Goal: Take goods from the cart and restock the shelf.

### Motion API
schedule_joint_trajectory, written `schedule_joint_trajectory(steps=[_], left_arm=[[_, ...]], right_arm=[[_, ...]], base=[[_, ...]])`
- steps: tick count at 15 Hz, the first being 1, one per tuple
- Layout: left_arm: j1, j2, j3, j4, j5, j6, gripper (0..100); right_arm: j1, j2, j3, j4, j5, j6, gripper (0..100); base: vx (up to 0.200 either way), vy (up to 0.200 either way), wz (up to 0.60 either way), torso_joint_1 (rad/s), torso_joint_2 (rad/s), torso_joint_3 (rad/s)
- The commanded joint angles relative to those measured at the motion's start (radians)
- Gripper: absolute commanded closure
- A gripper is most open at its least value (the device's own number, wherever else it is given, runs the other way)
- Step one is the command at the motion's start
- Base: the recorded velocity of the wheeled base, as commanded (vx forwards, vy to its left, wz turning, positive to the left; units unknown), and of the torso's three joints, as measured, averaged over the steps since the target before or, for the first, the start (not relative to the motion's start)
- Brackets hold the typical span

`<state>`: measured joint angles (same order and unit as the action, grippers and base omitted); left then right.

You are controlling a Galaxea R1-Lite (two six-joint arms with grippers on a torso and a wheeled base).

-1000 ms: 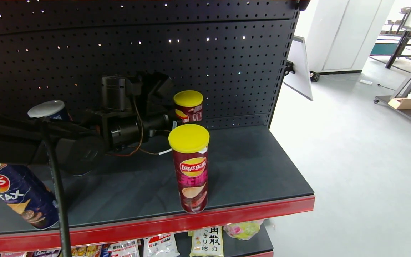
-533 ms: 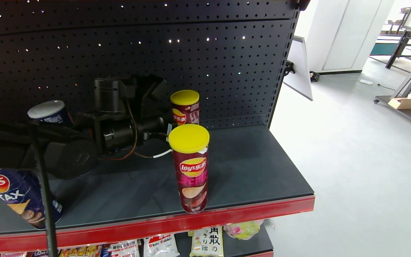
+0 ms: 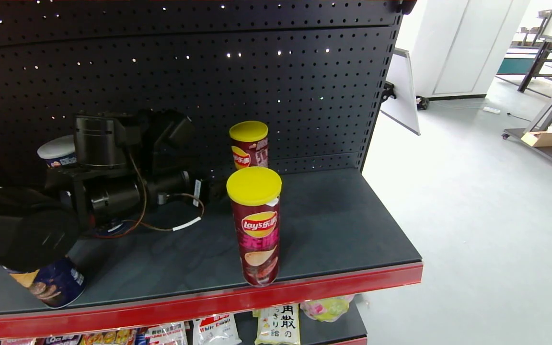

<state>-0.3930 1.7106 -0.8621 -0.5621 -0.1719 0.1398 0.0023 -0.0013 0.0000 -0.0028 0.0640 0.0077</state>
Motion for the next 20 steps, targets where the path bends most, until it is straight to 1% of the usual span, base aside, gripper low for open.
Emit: schedule_joint_trajectory(steps=[1,2,3,4,7,8,9,10,11,12,13,14,15,16,17,19,20], left_arm=[[0.002,-0.095,0.075,-0.002,0.0,0.0,0],[0.002,-0.148,0.124,-0.002,0.0,0.0,0],[0.003,-0.174,0.144,-0.002,0.0,-0.002,0],[0.013,-0.27,0.216,0.001,0.0,-0.005,0],[0.016,-0.479,0.345,0.007,0.002,-0.005,0],[0.016,-0.517,0.368,0.01,0.003,-0.005,0],[0.028,-0.618,0.397,0.057,0.008,-0.006,0],[0.045,-0.687,0.393,0.128,0.019,-0.029,0],[0.045,-0.78,0.393,0.223,0.023,-0.097,0],[0.043,-0.859,0.399,0.307,0.022,-0.135,0],[0.043,-0.957,0.413,0.406,0.017,-0.144,0],[0.043,-1.073,0.422,0.524,0.017,-0.144,0],[0.043,-1.137,0.416,0.597,0.015,-0.143,0],[0.043,-1.247,0.394,0.732,0.011,-0.143,0],[0.043,-1.295,0.382,0.786,0.008,-0.147,0],[0.045,-1.379,0.396,0.808,0.017,-0.166,0],[0.048,-1.433,0.399,0.837,0.025,-0.166,0]], right_arm=[[0.001,0.001,0.0,0.0,0.0,0.0,0],[0.001,0.001,0.0,0.0,0.0,0.0,0],[0.001,0.001,0.0,0.0,0.0,0.0,0],[0.001,0.001,0.0,0.0,0.0,0.0,0],[0.001,0.001,0.0,0.0,0.0,0.0,0],[0.001,0.001,0.0,0.0,0.0,0.0,0],[0.001,0.001,0.0,0.0,0.0,0.0,0],[0.001,0.001,0.0,0.0,0.0,0.0,0],[0.001,0.001,0.0,0.0,0.0,0.0,0],[0.001,0.001,0.0,0.0,0.0,0.0,0],[0.001,0.001,0.0,-0.002,0.0,0.0,0],[0.001,0.001,0.0,0.0,0.0,0.0,0],[0.001,0.001,0.0,0.0,0.0,0.0,0],[0.001,0.001,0.0,-0.002,0.0,0.0,0],[0.001,0.001,0.0,0.0,0.0,0.0,0],[0.001,0.001,0.0,0.0,0.0,0.0,0],[0.001,0.001,0.0,0.0,0.0,0.0,0]], base=[[0.0,0.0,0.0,0.0,0.0,0.0],[0.0,0.0,0.0,0.0,0.0,0.0],[0.0,0.0,0.0,0.0,0.0,0.0],[0.0,0.0,0.0,0.0,0.0,0.0],[0.0,0.0,0.0,0.0,0.0,0.0],[0.0,0.0,0.0,0.0,0.0,0.0],[0.0,0.0,0.0,0.0,0.0,0.0],[0.0,0.0,0.0,0.0,0.0,0.0],[0.0,0.0,0.0,0.0,0.0,0.0],[0.0,0.0,0.0,0.0,0.0,0.0],[0.0,0.0,0.0,0.0,0.0,0.0],[0.0,0.0,0.0,0.0,0.0,0.0],[0.0,0.0,0.0,0.0,0.0,0.0],[0.0,0.0,0.0,0.0,0.0,0.0],[0.0,0.0,0.0,0.0,0.0,0.0],[0.0,0.0,0.0,0.0,0.0,0.0],[0.0,0.0,0.0,0.0,0.0,0.0]])
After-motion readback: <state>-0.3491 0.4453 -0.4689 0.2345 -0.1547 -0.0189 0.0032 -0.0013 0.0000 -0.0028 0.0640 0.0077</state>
